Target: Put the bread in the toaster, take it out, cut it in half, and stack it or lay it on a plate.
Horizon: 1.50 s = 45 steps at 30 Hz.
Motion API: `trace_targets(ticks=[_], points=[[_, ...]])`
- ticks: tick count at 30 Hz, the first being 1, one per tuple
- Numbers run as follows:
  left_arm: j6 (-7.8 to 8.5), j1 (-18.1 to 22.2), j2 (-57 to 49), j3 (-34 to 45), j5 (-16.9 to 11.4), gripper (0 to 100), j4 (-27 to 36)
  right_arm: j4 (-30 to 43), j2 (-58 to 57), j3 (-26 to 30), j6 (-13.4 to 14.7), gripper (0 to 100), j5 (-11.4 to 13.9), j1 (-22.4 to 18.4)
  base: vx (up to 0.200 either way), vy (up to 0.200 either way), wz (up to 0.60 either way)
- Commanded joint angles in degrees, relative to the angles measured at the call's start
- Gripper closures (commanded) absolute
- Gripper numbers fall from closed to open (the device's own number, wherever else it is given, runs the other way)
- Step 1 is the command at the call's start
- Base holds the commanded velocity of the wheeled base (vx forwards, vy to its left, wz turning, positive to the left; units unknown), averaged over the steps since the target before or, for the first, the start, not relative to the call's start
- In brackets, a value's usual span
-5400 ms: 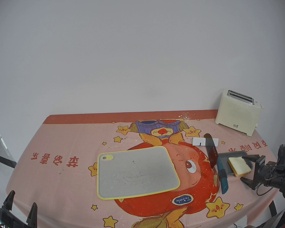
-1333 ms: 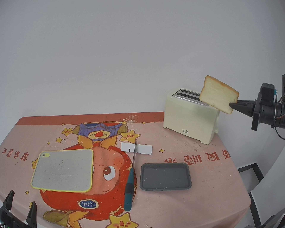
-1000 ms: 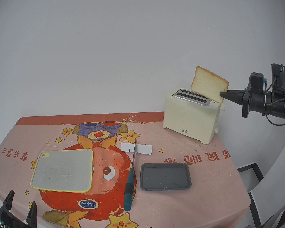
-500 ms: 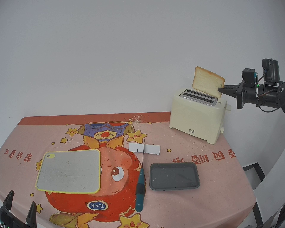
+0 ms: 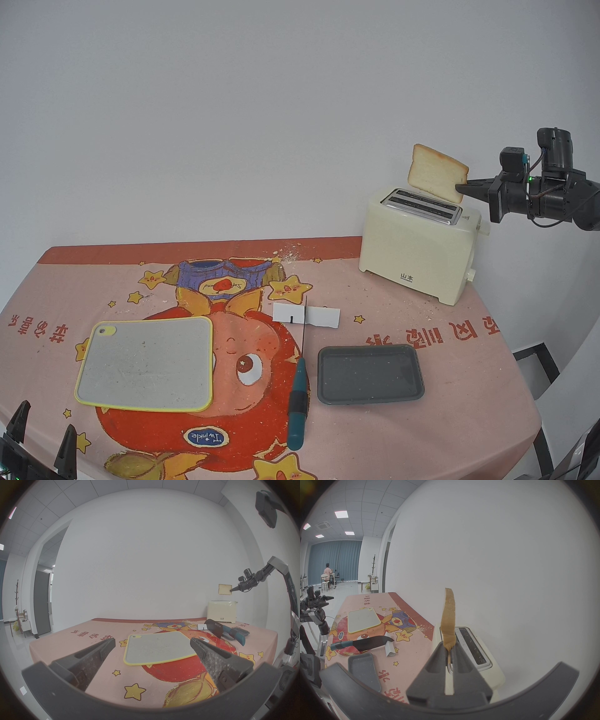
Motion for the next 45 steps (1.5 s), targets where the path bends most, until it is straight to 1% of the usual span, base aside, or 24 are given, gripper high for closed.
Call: trace_targets(ticks=[1, 12, 21, 31, 36, 45], points=[[0.13, 0.00, 0.04, 1.01, -0.09, 0, -0.03, 0.01, 3.15, -1.71, -0.10, 100, 0.03, 0.05, 0.000, 0.000, 0.00], [0.13, 0.00, 0.04, 1.01, -0.09, 0, -0.03, 0.27, 7.37, -6.46, -0.02, 100, 0.03, -0.30, 0.000, 0.000, 0.00], [0.13, 0.00, 0.04, 1.01, -0.09, 0, -0.03, 0.27, 9.57, -7.51, -0.02, 100, 0.03, -0.39, 0.000, 0.000, 0.00], [0.13, 0.00, 0.04, 1.01, -0.09, 0, -0.03, 0.19, 10.36, -7.43, -0.45, 100, 0.03, -1.62, 0.000, 0.000, 0.00], [0.13, 0.00, 0.04, 1.01, -0.09, 0, -0.03, 0.27, 10.45, -7.16, -1.16, 100, 0.03, -1.80, 0.000, 0.000, 0.00], [0.13, 0.00, 0.04, 1.01, -0.09, 0, -0.03, 0.27, 10.53, -6.99, -1.25, 100, 0.03, -1.62, 0.000, 0.000, 0.00]])
